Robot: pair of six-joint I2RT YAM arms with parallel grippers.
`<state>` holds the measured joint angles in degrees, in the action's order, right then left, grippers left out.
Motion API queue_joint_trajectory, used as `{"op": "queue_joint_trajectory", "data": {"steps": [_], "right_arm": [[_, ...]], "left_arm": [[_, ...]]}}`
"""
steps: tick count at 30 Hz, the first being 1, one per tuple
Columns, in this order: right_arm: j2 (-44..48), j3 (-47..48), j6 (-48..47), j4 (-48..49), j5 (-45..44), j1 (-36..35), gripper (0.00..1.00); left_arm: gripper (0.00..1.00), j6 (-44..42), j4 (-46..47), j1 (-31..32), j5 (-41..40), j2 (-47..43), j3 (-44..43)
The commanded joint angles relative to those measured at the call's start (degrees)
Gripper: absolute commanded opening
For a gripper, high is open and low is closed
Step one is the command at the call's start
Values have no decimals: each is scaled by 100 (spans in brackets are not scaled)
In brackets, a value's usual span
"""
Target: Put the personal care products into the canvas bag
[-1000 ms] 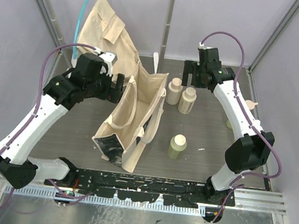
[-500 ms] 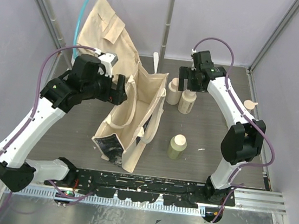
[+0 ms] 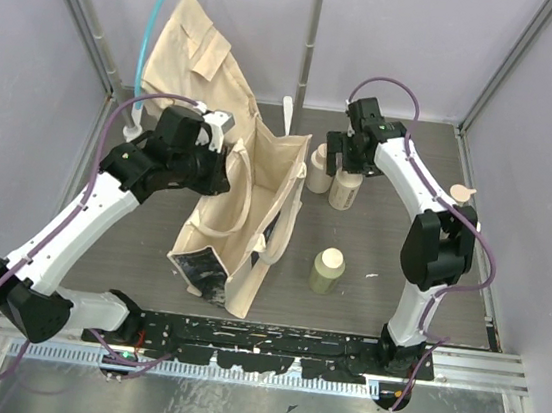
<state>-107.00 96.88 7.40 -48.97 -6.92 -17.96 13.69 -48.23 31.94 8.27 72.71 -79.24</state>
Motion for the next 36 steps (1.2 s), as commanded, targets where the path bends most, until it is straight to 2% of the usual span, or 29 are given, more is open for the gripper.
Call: {"op": "queue_joint_trajectory", "data": {"steps": [1,8,14,17,21,23,27,31,36], "right_arm": [[-81,282,-122,-11,-99,-42,100],[-278,251,-142,-22,-142,-40,100],[-414,182,-184,10,-162,-46,98],[-446,233,-254,-50,-54,-44,81],[-496,386,-315,-284,6,-38,40],[-484,426,-318,-382,-37,-42,23],[-354,458,-296,-433,-197,-41,3],[-199,698,-322,-565,-388,-41,1],[-119,1652,-442,-1071,-511,-34,1]], "left_arm": [[14,-82,160,13,195,134,56],[13,-105,252,13,120,236,200],[5,-129,259,18,115,413,251],[0,-184,217,13,64,459,199],[0,-297,-4,14,-307,452,2],[0,-371,-170,13,-658,399,-85],[0,-411,-275,14,-1429,216,-135],[0,-390,-297,14,-2063,60,-63],[0,-381,-170,18,-2100,51,120]]}}
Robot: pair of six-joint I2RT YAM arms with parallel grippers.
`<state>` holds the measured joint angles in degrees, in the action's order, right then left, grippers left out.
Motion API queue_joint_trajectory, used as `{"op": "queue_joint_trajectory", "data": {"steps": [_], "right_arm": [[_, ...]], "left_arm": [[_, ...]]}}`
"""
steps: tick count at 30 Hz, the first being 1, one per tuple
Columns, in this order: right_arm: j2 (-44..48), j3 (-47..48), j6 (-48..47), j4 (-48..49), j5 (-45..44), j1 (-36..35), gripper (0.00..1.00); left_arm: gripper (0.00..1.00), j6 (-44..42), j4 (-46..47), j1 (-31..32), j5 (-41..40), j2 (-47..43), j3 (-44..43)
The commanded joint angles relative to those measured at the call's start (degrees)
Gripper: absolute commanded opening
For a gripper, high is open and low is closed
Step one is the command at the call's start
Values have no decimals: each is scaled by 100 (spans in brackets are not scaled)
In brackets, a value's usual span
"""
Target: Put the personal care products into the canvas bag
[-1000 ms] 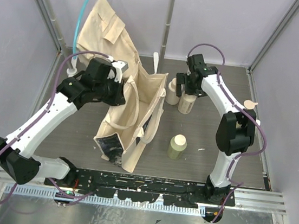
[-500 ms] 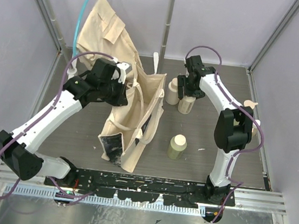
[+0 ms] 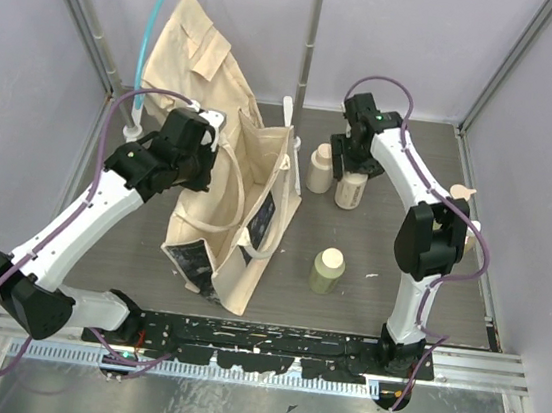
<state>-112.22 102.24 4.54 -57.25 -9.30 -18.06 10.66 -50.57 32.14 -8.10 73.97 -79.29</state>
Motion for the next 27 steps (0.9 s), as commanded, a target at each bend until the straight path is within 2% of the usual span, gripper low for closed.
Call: {"op": "queue_joint_trajectory", "data": {"steps": [1,5,10,22,27], "right_arm": [[403,1397,-155,-383,-272,-32,1],[503,2245,-80,-618,-391,-26,1],[808,2859,-200,-344,635,-29,1],[1926,2862,-8,1786,2562,-34,1],[2030,2809,384,2232,3663,-69,1]], "left_arm": [[0,-68,93,-5,-425,-77,155],[0,-13,258,-3,-292,-81,253],[0,-48,475,-6,-132,-76,271],[0,-68,717,-10,148,78,348],[0,-24,778,-6,269,161,361]]}}
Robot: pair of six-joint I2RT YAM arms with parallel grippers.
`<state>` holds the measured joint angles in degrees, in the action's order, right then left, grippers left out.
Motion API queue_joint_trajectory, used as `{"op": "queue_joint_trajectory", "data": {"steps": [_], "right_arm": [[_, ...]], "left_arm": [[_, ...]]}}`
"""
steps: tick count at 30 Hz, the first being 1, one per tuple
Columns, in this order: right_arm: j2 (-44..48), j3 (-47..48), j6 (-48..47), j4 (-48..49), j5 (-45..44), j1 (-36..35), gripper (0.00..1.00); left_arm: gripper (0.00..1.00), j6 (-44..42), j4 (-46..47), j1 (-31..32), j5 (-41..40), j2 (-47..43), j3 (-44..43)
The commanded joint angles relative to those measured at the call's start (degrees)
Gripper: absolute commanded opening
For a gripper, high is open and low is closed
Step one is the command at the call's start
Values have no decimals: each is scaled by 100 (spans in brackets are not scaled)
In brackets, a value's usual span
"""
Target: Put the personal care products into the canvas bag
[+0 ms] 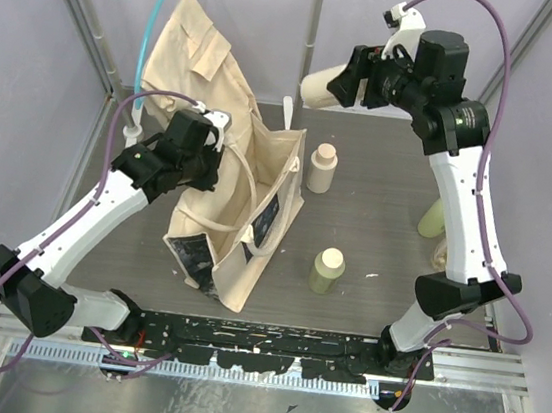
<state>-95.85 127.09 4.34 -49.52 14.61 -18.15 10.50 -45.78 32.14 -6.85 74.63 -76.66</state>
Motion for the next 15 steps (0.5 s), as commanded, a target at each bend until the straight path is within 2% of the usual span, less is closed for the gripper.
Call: {"op": "queue_joint_trajectory", "data": {"steps": [1,6,15], "right_arm": [[388,310,469,1504,1452,-99,1],[216,331,546,1340,1743,-520,1],[-297,707,698,543,1623,-1105,1]], "left_arm": [[0,5,324,-2,156,103,105],[0,21,387,-6,201,123,98],[0,15,341,-6,33,109,-31]]}}
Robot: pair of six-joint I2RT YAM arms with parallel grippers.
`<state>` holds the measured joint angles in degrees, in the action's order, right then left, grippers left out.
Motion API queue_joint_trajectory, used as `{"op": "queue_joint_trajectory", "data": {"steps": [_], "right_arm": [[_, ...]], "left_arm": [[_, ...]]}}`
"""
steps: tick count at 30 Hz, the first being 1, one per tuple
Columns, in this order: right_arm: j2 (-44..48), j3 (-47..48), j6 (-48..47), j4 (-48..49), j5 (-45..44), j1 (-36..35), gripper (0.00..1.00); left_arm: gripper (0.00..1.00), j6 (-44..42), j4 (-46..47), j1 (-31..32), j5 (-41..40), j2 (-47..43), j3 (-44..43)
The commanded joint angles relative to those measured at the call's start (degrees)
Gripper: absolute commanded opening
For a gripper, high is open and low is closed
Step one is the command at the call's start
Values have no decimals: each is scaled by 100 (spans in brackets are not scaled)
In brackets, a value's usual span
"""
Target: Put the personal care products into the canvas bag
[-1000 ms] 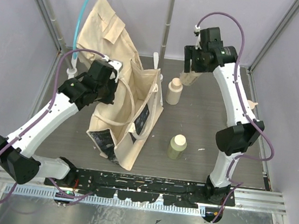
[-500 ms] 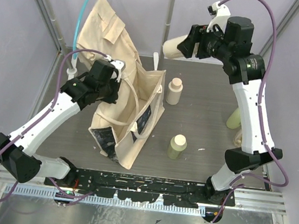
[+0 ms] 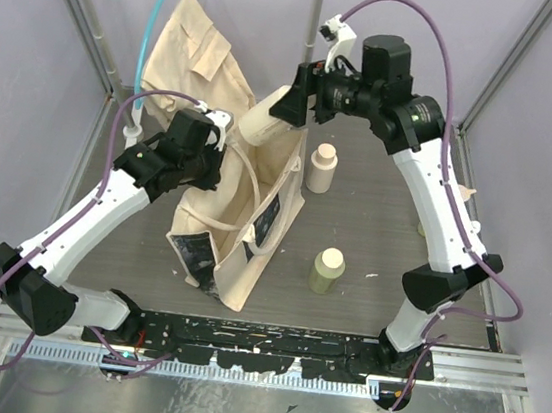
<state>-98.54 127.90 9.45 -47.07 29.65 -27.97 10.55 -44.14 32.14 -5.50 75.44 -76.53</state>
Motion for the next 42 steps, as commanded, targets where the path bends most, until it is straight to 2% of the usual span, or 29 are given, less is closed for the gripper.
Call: {"op": "queue_joint_trajectory", "data": {"steps": [1,11,24,30,36,42], "right_arm": [[-111,793,187,157,86,-172,1],[-644,1320,153,-1017,-915,-365,1],[-1352,1471,-510,-1718,-2646,-1181,1],[-1527,1408,-781,-1727,-3026,-1351,1],[-1456,695,-961,-1377,-3788,-1356,1],[-1427,-10,-1055,-702,-4064,-1348,1]], "left_arm": [[0,9,139,-5,-163,26,-75],[0,-86,-677,20,-806,-53,-652],[0,-17,-654,29,-816,-117,-655],[0,13,-639,27,-813,-108,-699],[0,33,-741,29,-819,-167,-749],[0,93,-843,29,-904,-224,-656]]}}
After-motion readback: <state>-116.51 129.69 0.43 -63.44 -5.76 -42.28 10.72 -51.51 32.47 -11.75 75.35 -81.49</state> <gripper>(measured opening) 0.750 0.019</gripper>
